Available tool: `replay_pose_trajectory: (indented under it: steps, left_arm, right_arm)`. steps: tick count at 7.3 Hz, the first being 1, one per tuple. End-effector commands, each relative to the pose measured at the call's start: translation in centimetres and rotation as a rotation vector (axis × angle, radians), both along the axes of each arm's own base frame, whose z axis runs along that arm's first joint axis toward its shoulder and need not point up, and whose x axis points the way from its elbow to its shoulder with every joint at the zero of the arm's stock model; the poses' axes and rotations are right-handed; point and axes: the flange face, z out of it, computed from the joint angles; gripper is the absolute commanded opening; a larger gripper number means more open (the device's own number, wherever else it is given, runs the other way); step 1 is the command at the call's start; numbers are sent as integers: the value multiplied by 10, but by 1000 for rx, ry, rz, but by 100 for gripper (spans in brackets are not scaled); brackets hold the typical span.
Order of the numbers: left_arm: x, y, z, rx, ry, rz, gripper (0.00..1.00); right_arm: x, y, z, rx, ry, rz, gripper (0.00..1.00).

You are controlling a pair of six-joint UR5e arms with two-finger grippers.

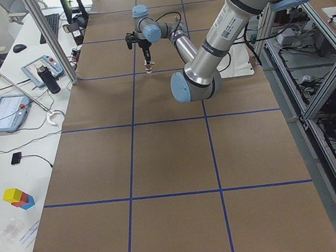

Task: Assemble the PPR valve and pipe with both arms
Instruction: 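Carry the white valve with the left gripper toward the table center, then lower the white valve upright onto the table center with the left gripper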

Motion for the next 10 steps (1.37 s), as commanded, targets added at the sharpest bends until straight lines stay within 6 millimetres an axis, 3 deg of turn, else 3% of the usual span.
replay_pose_trajectory:
  steps: [1,2,10]
  left_arm:
    - [17,6,-3,4,-16,0,0]
    - [27,16,-2,19,-30,-1,0]
    - [34,21,-4,18,-38,7,0]
  right_arm:
    - [0,2,2,-5,1,0,99]
    - [0,1,0,0,-3,0,99]
    - [-6,1,4,2,19,-18,99]
